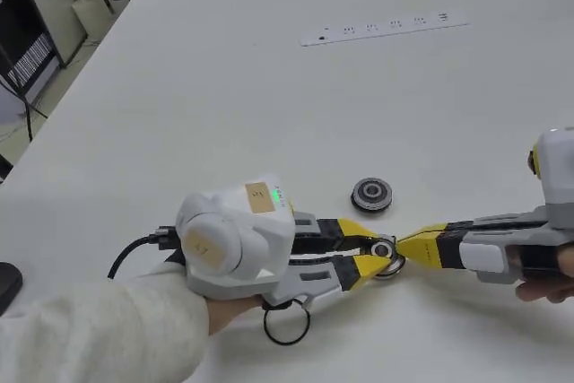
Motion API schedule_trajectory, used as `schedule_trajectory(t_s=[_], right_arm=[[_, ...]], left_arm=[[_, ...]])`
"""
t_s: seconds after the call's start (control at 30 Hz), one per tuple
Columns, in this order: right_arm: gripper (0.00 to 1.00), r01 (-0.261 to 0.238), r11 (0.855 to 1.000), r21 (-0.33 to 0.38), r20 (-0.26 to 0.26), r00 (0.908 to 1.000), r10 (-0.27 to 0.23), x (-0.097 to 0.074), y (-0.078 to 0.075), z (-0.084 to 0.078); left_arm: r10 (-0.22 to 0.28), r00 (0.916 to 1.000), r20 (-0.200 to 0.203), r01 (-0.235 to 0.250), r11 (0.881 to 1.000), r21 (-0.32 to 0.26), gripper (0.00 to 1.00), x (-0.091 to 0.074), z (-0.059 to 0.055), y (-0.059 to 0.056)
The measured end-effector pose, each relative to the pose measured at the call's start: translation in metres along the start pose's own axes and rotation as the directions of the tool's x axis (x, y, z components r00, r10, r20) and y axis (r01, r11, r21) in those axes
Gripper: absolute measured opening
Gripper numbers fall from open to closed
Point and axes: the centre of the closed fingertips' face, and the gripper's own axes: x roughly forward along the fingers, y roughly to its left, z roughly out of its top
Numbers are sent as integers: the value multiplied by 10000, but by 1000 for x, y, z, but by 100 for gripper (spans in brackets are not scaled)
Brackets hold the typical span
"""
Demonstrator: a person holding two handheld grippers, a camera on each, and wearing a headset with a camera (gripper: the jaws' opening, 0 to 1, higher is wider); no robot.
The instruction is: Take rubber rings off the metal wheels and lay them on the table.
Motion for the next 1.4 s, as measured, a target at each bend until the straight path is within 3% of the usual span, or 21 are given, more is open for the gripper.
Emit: schedule_trajectory(t_s=[1.4], right_arm=[[0, -368, 9985, -413, 146, 9992, 375, 0, 10, 5]], left_arm=[[32, 10000, -30, -32, 9998, 190, 13, 1, 0, -1]])
